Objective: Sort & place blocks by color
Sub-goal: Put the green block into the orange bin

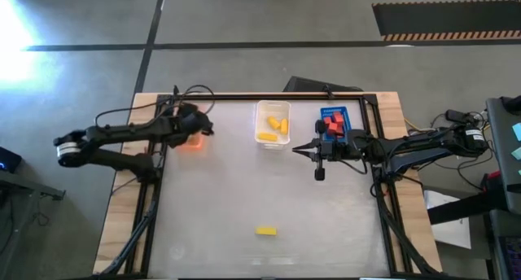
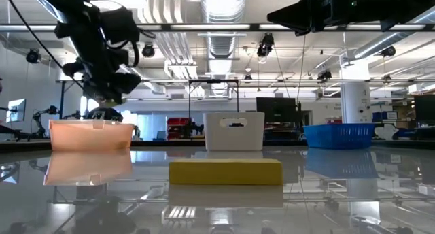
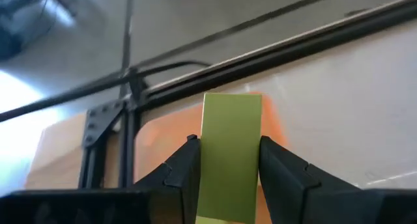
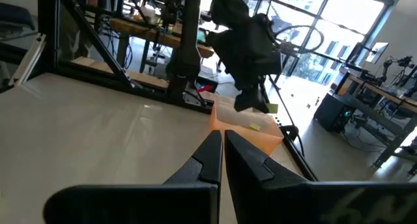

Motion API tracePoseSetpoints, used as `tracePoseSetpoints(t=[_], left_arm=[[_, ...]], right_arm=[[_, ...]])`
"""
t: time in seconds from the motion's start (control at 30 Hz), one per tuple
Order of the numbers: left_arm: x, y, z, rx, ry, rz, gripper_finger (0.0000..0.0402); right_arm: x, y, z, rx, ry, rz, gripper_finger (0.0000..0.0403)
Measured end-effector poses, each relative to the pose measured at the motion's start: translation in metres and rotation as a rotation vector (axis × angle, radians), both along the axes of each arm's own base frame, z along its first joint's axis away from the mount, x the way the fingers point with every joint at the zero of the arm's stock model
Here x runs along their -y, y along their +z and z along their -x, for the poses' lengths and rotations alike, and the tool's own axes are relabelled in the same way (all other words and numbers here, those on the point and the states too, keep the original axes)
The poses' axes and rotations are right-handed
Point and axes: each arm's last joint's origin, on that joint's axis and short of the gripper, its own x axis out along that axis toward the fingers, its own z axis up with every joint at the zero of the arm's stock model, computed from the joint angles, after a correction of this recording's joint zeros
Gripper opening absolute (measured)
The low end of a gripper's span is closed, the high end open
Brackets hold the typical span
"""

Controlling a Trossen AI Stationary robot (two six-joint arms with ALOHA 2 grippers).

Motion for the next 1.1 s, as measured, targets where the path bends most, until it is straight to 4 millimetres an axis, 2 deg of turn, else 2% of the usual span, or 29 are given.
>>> tracePoseSetpoints(t=[0.2, 0.4, 0.77, 1.1], left_arm=[[-0.023, -0.012, 0.008, 0.004, 0.065, 0.121, 0.0110], [-0.033, -0.024, 0.007, -0.043, 0.083, 0.178, 0.0124], [-0.038, -0.036, -0.001, -0.053, 0.078, 0.199, 0.0131], [-0.037, -0.033, -0.001, -0.017, 0.057, 0.220, 0.0132]], right_arm=[[0.000, 0.000, 0.000, 0.000, 0.000, 0.000, 0.0009], [0.000, 0.000, 0.000, -0.001, 0.000, 0.001, 0.0009], [0.000, 0.000, 0.000, -0.001, -0.001, -0.013, 0.0009], [0.000, 0.000, 0.000, -0.004, -0.001, -0.017, 0.0009]])
